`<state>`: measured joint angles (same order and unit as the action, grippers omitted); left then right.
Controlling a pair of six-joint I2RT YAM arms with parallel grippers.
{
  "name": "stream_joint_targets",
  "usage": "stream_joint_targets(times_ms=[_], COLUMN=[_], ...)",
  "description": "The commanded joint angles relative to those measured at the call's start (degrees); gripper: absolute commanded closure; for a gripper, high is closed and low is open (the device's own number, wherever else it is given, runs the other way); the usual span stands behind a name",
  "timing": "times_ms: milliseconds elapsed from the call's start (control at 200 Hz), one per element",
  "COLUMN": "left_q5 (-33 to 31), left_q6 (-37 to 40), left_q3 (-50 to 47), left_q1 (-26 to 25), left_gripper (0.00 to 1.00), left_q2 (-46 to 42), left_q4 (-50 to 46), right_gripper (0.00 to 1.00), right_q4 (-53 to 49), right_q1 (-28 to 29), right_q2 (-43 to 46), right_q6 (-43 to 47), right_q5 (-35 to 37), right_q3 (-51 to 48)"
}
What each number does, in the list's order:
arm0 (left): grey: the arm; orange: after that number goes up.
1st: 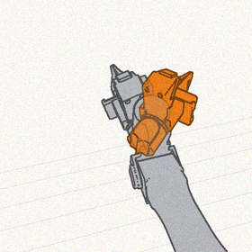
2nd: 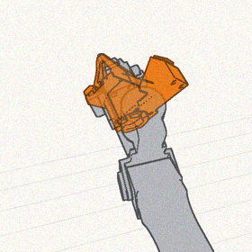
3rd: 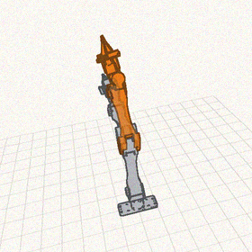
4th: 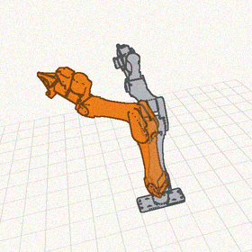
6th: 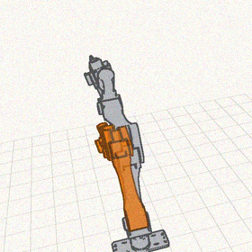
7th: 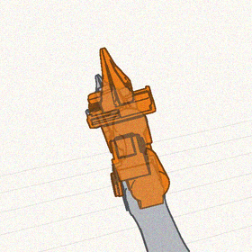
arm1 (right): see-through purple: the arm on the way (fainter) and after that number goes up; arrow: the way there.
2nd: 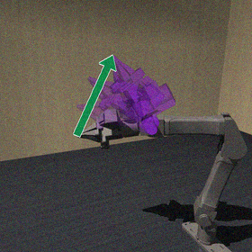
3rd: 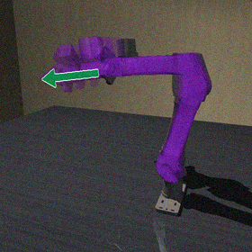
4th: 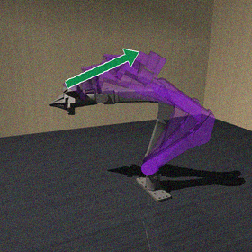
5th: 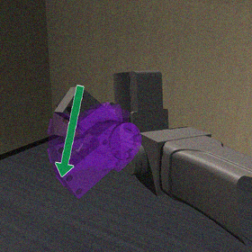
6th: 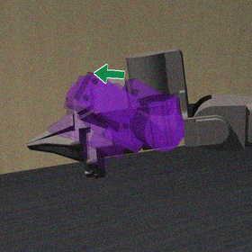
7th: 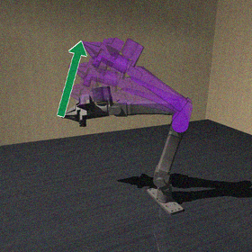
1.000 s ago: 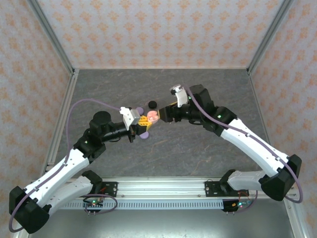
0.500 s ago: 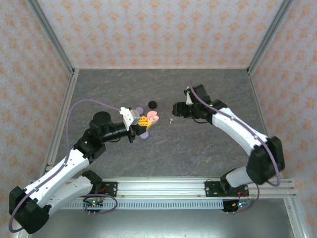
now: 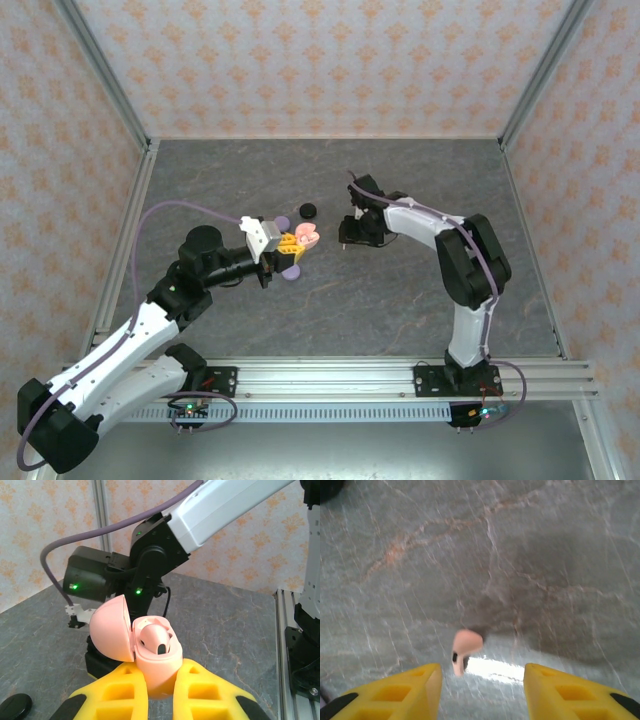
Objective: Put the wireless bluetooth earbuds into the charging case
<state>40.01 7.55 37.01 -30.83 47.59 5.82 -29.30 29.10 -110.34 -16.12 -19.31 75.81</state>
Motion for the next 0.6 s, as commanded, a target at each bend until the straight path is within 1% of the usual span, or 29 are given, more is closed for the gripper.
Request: stream_joint_targets(times_ms=[0,205,485,596], left_q5=[-0.5,-0.7,-0.8,-0.9], left_q6=[0.7,1.0,1.0,1.1], left_q3=[-0.1,0.1,0.0,0.1], left_q1=[-0.5,-0.5,-0.5,-0.5], left_gripper=[0.99,0.99,0.99,0.99], left_q2=[-1.2,-1.5,-1.6,-1.6], left_q4=[0.9,0.2,0.2,0.2], right_gripper=[0.54,0.58,0.68,0.69], right_q4=[-1.1,-1.3,-2.5,-3.2], right_q1=[0.5,0.8,1.4,1.9], right_q2=[-2.7,-5.4,-7.2,-7.6], right_q6=[1.0,1.0,1.4,1.4], right_q5=[2.1,1.7,1.1,1.2], right_q3=[2.6,4.7,5.8,6.3])
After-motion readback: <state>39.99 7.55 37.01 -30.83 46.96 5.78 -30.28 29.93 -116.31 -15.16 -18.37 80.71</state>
